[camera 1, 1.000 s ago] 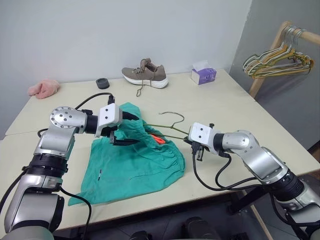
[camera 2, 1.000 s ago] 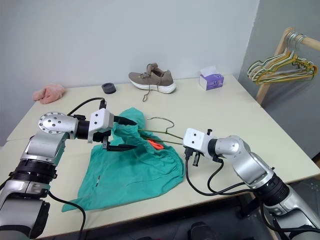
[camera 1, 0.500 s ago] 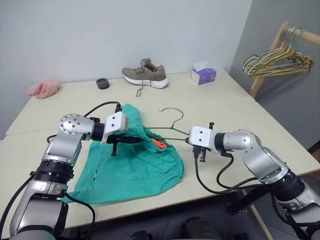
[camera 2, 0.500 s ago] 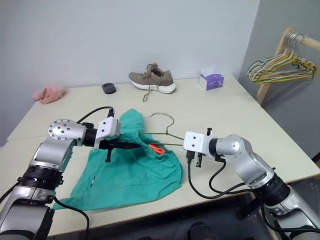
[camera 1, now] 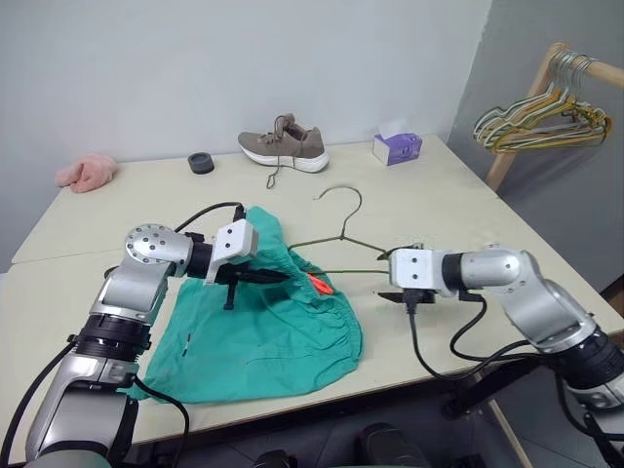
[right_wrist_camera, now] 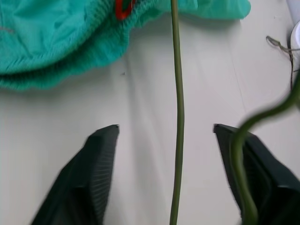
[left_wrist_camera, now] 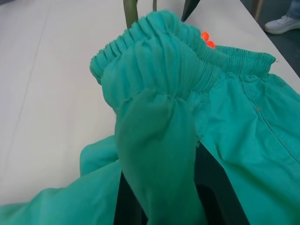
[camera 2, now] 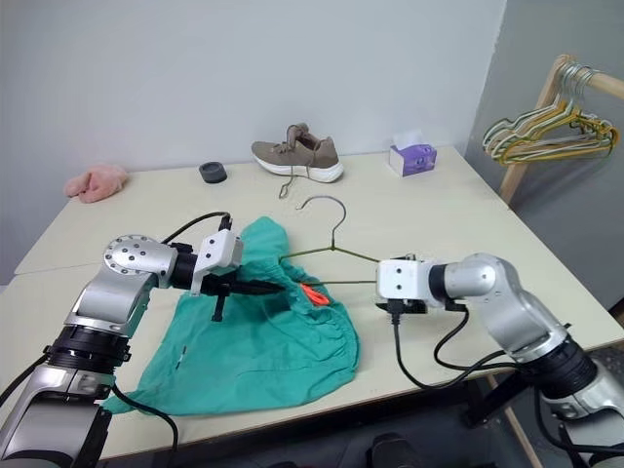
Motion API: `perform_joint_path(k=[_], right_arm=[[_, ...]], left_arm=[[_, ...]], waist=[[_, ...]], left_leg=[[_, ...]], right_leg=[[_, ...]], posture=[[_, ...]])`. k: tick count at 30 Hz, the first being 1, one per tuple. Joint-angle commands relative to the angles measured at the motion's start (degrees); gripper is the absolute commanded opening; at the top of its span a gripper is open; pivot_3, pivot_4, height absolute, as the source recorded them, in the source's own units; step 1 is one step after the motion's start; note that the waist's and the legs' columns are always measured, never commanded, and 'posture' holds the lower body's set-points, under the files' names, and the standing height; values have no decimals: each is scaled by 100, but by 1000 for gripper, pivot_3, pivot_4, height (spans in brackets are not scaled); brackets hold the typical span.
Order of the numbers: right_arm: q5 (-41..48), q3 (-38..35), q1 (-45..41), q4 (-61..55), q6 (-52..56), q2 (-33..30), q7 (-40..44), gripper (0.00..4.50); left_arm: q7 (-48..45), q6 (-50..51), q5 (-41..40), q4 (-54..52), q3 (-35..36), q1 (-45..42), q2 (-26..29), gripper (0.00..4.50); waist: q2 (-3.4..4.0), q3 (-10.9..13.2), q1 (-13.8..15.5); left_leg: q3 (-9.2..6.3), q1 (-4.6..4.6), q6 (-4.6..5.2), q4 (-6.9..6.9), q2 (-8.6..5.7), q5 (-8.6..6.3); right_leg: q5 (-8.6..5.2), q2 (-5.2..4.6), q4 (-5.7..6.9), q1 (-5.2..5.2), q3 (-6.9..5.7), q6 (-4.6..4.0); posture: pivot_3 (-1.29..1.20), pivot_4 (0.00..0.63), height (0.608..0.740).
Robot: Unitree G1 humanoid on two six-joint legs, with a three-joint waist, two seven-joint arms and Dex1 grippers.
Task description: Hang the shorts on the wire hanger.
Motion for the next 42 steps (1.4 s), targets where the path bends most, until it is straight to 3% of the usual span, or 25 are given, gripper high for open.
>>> perform_joint_path(k=[1,5,9,13,18,25,32,42], right_arm=[[105,-633,149,99,-68,-407,97,4500],[198,-1102,526,149,43,-732,19,4500],[1456,-1661,1071,-858,1793,-394,169,4500],[2425,-1762,1551,-1807,3537,326,-339,4500],[2976,-1616,1771,-2017,5035,1620,-1328,4500],[3006,-1513,1411,-1221,5521,2651,-2202,4500],[2928,-1334,1234,-569,5404,3133,-2706,4500],[2092,-1248,1201,119,3634,3416,-3589,1094]], left_arm=[[221,252,-194,40,262,-96,5,2],[282,425,-289,42,307,-100,-31,0],[496,500,-387,77,396,-176,-168,0],[616,627,-487,52,461,-263,-268,0],[645,735,-574,-47,438,-333,-283,0],[670,811,-619,-91,465,-483,-329,0],[854,785,-665,6,582,-713,-427,0],[1275,1360,-1105,-494,1046,-310,-347,0]], waist=[[0,0,2],[-1,0,0],[-3,-2,-30],[-4,-3,-81],[-3,-7,-105],[-3,-8,-112],[-1,-9,-116],[0,-10,-120]], left_leg=[[0,0,0,0,0,0],[1,2,0,-1,0,0],[1,4,0,-1,2,0],[-9,2,0,-1,4,0],[-15,0,0,-1,1,0],[-14,0,0,-1,-1,0],[-15,-2,0,-2,-2,0],[-14,-2,0,-3,-2,0]], right_leg=[[0,0,0,0,-1,0],[0,0,0,2,-1,0],[0,1,2,3,1,0],[0,3,4,3,-4,0],[0,1,3,2,-5,0],[0,0,2,1,-4,0],[0,0,2,0,-5,0],[0,-1,3,-1,-3,0]], posture=[[-239,0,740],[-252,0,740],[-259,0,740],[-259,0,740],[-259,0,740],[-254,0,740],[-250,0,740],[-229,0,740]])
